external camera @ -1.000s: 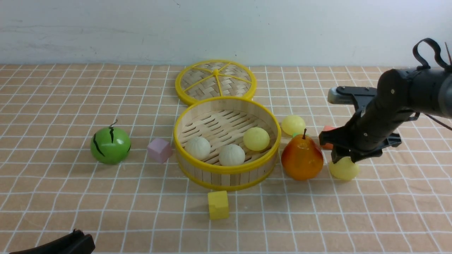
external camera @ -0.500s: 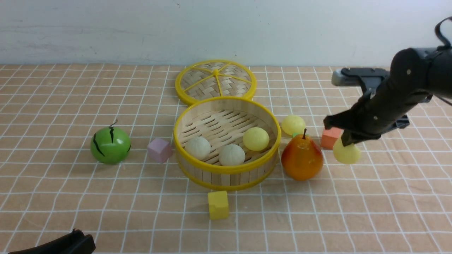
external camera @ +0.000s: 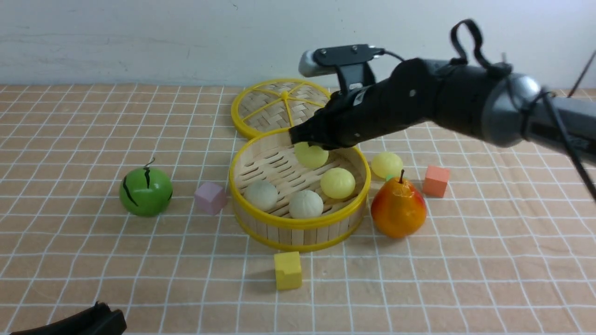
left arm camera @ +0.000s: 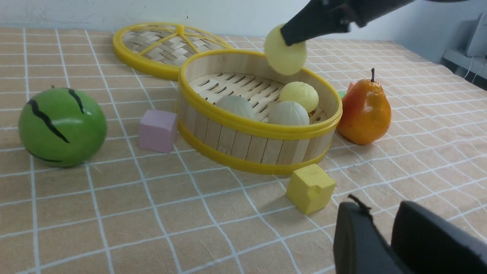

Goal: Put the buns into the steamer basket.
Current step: Use the right arm to put the steamed stuffed bun into the steamer

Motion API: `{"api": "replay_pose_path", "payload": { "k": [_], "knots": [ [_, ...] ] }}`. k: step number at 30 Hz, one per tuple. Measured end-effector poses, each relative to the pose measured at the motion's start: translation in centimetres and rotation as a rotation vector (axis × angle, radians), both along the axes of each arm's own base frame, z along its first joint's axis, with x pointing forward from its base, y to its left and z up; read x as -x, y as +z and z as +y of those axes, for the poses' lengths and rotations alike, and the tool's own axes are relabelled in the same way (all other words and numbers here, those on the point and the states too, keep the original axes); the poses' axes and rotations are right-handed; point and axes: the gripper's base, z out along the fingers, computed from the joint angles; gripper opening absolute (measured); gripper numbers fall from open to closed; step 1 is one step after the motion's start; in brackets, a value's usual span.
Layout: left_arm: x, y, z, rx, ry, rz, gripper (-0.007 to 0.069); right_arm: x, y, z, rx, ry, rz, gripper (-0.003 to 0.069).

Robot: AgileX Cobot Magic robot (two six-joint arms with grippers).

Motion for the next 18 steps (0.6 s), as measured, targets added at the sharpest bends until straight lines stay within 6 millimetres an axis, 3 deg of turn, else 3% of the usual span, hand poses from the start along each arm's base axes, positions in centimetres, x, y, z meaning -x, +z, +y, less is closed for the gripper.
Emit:
{"api": "replay_pose_path", "payload": {
  "k": [5, 9, 10, 14, 16, 17, 18],
  "knots": [
    [0.0, 0.0, 0.0, 0.0, 0.0, 0.0, 0.0152, -1.1, -2.6, 1.1, 0.0, -0.007, -0.002, 0.0057],
    [0.0, 0.0, 0.0, 0.0, 0.0, 0.0, 0.0155, -1.3, -3.9, 1.6, -0.006, -0.011, 0.02, 0.015],
    [0.0, 0.0, 0.0, 0.0, 0.0, 0.0, 0.0158, -1.3, -4.2, 1.7, -0.004, -0.008, 0.024, 0.0207],
    [0.0, 0.0, 0.0, 0.0, 0.0, 0.0, 0.0164, -1.1, -4.2, 1.8, 0.002, 0.0, 0.04, 0.0344],
    [0.0, 0.0, 0.0, 0.0, 0.0, 0.0, 0.0165, -1.0, -3.5, 1.4, 0.006, 0.004, 0.048, 0.0408],
    [0.0, 0.0, 0.0, 0.0, 0.0, 0.0, 0.0165, -0.7, -2.0, 0.8, 0.017, 0.012, 0.042, 0.0457],
    [0.0, 0.0, 0.0, 0.0, 0.0, 0.0, 0.0165, -0.7, -2.0, 0.7, 0.019, 0.012, 0.046, 0.0457]
  ]
}}
